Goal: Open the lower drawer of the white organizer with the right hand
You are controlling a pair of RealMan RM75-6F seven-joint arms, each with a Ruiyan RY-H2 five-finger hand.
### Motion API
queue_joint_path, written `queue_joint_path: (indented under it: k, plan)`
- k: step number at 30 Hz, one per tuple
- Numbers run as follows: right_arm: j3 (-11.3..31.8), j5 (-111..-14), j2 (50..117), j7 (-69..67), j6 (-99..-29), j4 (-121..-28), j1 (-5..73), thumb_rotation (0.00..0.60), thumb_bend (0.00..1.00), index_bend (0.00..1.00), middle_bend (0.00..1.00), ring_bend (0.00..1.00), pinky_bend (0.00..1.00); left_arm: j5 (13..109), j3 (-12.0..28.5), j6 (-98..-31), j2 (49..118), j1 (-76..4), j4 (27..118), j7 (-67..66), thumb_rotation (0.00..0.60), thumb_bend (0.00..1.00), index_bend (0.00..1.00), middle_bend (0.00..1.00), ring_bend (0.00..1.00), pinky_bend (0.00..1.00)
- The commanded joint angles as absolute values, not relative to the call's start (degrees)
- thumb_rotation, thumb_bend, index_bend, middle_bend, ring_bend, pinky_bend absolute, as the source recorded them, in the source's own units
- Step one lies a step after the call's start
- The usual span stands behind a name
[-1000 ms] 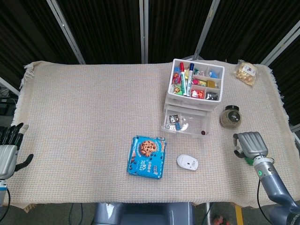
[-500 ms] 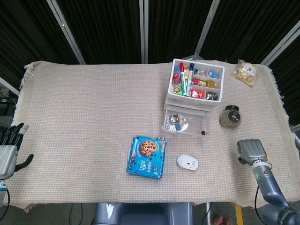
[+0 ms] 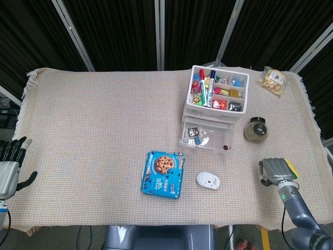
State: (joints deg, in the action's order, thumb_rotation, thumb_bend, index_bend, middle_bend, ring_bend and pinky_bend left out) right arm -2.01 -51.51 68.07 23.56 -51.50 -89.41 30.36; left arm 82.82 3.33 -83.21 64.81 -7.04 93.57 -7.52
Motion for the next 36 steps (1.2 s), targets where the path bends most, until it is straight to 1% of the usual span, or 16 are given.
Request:
queue_joint_path:
  k: [1,10,14,17,19,20,21,22,25,26,27,29,30,36]
  plan:
    - [-2.14,-51.58,68.09,23.91,-51.49,-89.38,30.33,0.6,0.16,0.57,1.0,1.0,0.65,82.81,3.34,-83.21,64.81,-7.05,93.57,-7.49,0.6,0.31,0.05,0.0,0.0,0.0]
    - [-2.06,-51.33,67.69,25.3,-52.2,-89.93,30.25,0.6,0.14,0.53,1.0,1.0,0.65,82.84,3.32,-83.2,64.81,-7.03,93.55,-7.46,0.6,0.32,0.05,0.0,0.0,0.0]
    - [-0.73,-53.59,65.81,24.84,-55.81,-92.52,29.76,0.6,0.14,0.51,1.0,0.99,0.65,82.78,3.35,-83.16,64.79,-7.06,93.58,-7.52,0.6,0.31,0.05,0.0,0.0,0.0]
    - [1.71,-59.49,63.41,21.53,-63.11,-96.12,27.98,0.6,0.13,0.5,0.94,0.94,0.64,82.7,3.37,-83.15,64.83,-7.06,93.62,-7.68,0.6,0.31,0.05,0.0,0.0,0.0]
    - [2.21,-61.87,62.78,20.08,-65.35,-96.88,27.18,0.6,0.12,0.47,0.85,0.85,0.59,82.69,3.38,-83.16,64.83,-7.06,93.64,-7.72,0.6,0.31,0.05,0.0,0.0,0.0]
    - [2.75,-63.76,62.29,19.01,-67.29,-97.4,26.59,0.6,0.12,0.44,0.76,0.79,0.53,82.7,3.37,-83.18,64.82,-7.05,93.67,-7.75,0.6,0.31,0.05,0.0,0.0,0.0]
    - [3.18,-65.63,61.67,18.14,-69.14,-98.0,26.02,0.6,0.11,0.41,0.66,0.7,0.46,82.71,3.36,-83.2,64.83,-7.04,93.67,-7.76,0.6,0.32,0.05,0.0,0.0,0.0]
    - [3.28,-66.58,61.23,17.82,-70.04,-98.41,25.63,0.6,0.1,0.39,0.58,0.63,0.42,82.72,3.36,-83.22,64.84,-7.03,93.68,-7.75,0.6,0.31,0.05,0.0,0.0,0.0]
    - [3.83,-68.24,60.08,17.74,-72.13,-99.81,24.73,0.6,0.07,0.2,0.24,0.27,0.22,82.69,3.37,-83.2,64.83,-7.03,93.63,-7.7,0.6,0.31,0.05,0.0,0.0,0.0]
    - [4.22,-68.56,59.73,17.67,-72.95,-100.35,24.4,0.6,0.07,0.16,0.17,0.19,0.17,82.66,3.38,-83.16,64.83,-7.04,93.63,-7.62,0.6,0.31,0.05,0.0,0.0,0.0]
    - [4.4,-68.66,59.53,17.66,-73.24,-100.67,24.21,0.6,0.05,0.11,0.09,0.1,0.11,82.65,3.38,-83.13,64.83,-7.05,93.61,-7.58,0.6,0.31,0.05,0.0,0.0,0.0]
    - [4.79,-68.65,59.24,17.61,-73.67,-101.18,23.94,0.6,0.03,0.03,0.01,0.01,0.02,82.59,3.4,-83.07,64.81,-7.08,93.57,-7.53,0.6,0.32,0.05,0.0,0.0,0.0]
    - [4.96,-68.59,59.14,17.6,-73.79,-101.36,23.85,0.6,0.02,0.01,0.0,0.0,0.0,82.57,3.41,-83.04,64.8,-7.09,93.57,-7.52,0.6,0.31,0.05,0.0,0.0,0.0]
    - [5.99,-68.4,58.67,18.05,-74.68,-102.35,23.15,0.6,0.01,0.0,0.0,0.0,0.0,82.48,3.42,-82.99,64.75,-7.07,93.64,-7.27,0.6,0.31,0.05,0.0,0.0,0.0]
